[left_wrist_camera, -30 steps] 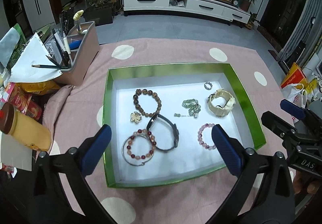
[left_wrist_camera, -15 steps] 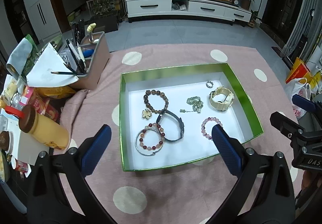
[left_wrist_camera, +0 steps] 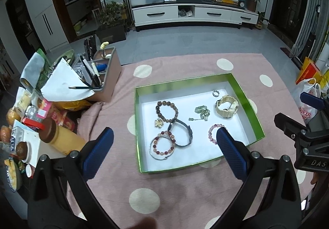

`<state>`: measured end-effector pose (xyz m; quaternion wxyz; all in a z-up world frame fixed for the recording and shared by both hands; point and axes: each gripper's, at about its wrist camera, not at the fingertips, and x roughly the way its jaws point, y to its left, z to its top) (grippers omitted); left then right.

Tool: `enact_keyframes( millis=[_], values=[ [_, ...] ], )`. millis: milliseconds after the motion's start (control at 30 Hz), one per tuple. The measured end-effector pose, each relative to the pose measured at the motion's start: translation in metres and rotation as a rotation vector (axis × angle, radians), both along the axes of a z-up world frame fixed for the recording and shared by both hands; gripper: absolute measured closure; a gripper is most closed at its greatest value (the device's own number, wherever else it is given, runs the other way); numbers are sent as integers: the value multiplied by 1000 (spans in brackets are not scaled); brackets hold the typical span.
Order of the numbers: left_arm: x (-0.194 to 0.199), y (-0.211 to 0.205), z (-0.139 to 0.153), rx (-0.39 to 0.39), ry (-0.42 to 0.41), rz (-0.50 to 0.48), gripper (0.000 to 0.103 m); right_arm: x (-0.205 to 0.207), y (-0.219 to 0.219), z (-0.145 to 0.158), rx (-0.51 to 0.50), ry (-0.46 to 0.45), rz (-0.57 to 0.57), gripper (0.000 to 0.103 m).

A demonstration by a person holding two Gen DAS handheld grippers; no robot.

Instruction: Organize jewelry

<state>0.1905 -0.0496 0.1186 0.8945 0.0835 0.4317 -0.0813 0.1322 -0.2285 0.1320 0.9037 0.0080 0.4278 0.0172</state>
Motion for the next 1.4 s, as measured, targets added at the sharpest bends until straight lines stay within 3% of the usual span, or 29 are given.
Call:
enact_keyframes(
  millis=[367,1400],
  values=[
    [5,-1,10,27,19,31,2,2,9,12,-44,-16,19,1],
    [33,-1,-57,88,153,60,2,36,14,-38,-34,86,14,1]
  ],
)
